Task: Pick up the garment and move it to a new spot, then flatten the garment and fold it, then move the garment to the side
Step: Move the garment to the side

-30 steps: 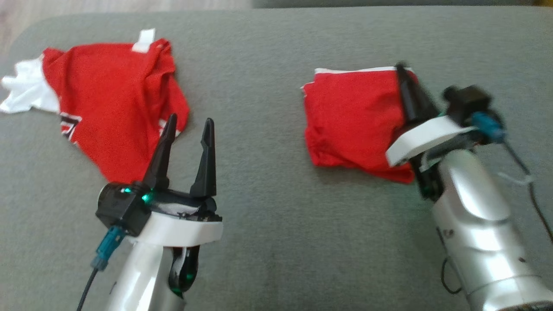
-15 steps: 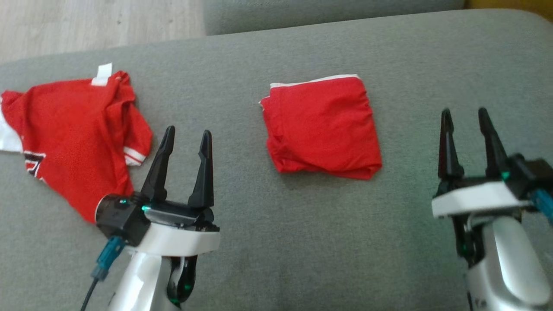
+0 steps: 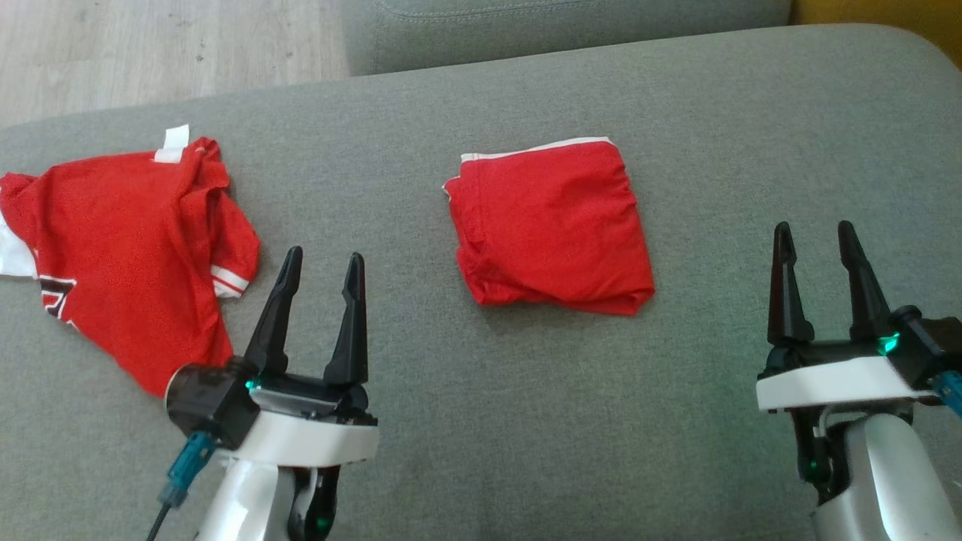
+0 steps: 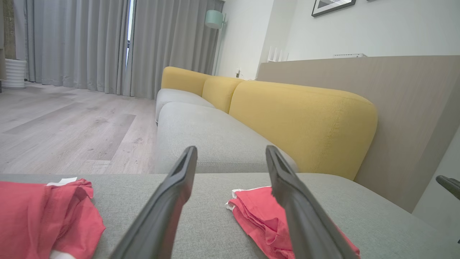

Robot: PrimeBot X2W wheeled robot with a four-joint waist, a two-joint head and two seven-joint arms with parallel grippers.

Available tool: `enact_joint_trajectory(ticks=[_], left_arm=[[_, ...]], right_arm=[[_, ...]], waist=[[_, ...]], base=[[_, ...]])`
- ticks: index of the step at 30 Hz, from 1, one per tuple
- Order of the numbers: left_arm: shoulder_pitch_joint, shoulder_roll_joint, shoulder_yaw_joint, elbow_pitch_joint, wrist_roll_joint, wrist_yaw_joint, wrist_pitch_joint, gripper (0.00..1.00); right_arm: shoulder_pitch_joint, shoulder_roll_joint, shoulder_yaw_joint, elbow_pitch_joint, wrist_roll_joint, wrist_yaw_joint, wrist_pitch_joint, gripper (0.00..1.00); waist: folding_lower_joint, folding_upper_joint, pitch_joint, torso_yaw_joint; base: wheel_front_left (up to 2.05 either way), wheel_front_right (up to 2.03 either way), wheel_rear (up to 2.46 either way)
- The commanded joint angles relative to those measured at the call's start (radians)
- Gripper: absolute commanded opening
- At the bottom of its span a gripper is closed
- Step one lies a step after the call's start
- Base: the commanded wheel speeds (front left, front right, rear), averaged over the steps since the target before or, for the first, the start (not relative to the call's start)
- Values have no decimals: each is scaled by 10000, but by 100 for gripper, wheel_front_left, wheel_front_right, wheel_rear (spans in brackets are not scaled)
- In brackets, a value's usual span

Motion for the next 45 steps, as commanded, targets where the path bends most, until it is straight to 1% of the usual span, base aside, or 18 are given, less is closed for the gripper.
enact_joint_trajectory(ticks=[1,16,22,25,28,33,38,42,45], left_arm=[[-162,49,311,-294,95,-8,-49,100],[-252,49,298,-346,96,-25,-49,100],[-438,49,150,-353,49,-34,-49,100],[-583,49,-3,-331,5,-40,-49,100],[-736,49,-89,-263,-11,-45,-49,100],[-986,49,-357,-169,-14,-54,-49,100],[-1157,49,-570,-114,-98,-59,-49,100],[-1186,49,-596,-96,-122,-61,-49,100],[-1197,49,-576,-81,-103,-62,-49,100]], right_arm=[[-81,-18,246,-398,59,-9,-66,100],[-134,-18,119,-430,4,-9,-66,100],[-490,-18,400,136,-250,-9,-66,100],[-930,-18,539,819,-595,-9,-52,100],[-1582,-18,694,1665,-694,-9,229,100],[-2617,-18,790,3171,-475,-9,869,100],[-3459,-18,878,4666,-172,-9,1218,100],[-3946,-18,991,5789,-159,-9,1501,100],[-4213,-18,1234,6484,165,-9,1613,100]], waist=[[0,0,-14,17],[0,0,191,183],[0,0,586,421],[0,0,883,620],[0,0,1174,820],[0,0,1541,1230],[0,0,1727,1611],[0,0,1788,1755],[0,0,1821,1804]], base=[[0,0,0],[0,0,0],[0,0,0],[0,0,0],[0,0,0],[0,0,0],[0,0,0],[0,0,0],[0,0,0]])
